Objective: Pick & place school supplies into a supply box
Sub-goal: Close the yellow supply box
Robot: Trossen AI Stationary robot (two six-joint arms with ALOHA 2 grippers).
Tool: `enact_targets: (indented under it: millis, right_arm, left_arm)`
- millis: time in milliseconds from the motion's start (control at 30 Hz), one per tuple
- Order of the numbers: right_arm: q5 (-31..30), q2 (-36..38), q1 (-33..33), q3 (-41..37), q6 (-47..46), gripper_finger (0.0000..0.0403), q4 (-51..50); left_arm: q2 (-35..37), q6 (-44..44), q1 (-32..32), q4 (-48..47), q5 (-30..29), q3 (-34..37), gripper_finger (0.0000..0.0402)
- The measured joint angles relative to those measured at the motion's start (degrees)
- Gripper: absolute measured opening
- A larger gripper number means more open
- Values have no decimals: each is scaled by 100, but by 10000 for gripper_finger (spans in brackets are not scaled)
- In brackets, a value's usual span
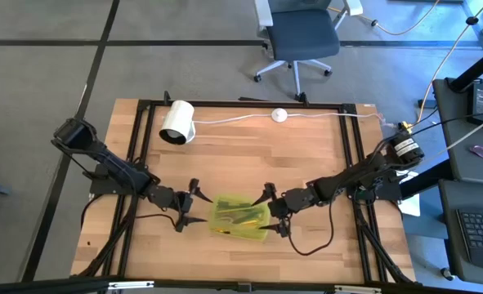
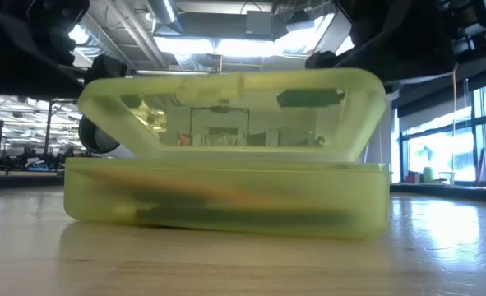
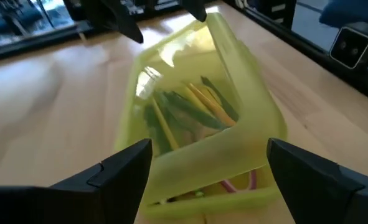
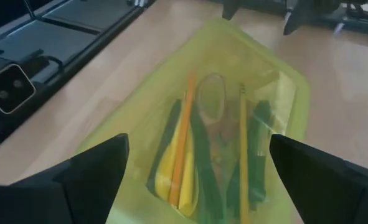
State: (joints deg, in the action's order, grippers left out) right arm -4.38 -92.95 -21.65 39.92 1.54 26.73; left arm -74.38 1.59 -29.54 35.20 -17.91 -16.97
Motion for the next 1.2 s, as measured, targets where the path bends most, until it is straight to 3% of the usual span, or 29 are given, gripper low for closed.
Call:
enact_targets:
  millis: [567, 933, 1200]
  right_arm:
    - [260, -578, 4, -4, -520, 391, -8]
    - [289, -563, 2, 11, -520, 391, -363]
    - [296, -561, 2, 11, -555, 391, -396]
  left_arm:
    - [-1224, -980, -2, -83, 854, -630, 311]
    - [-2123, -977, 0, -41, 837, -1414, 311]
    - [-2281, -918, -4, -27, 768, -1471, 311]
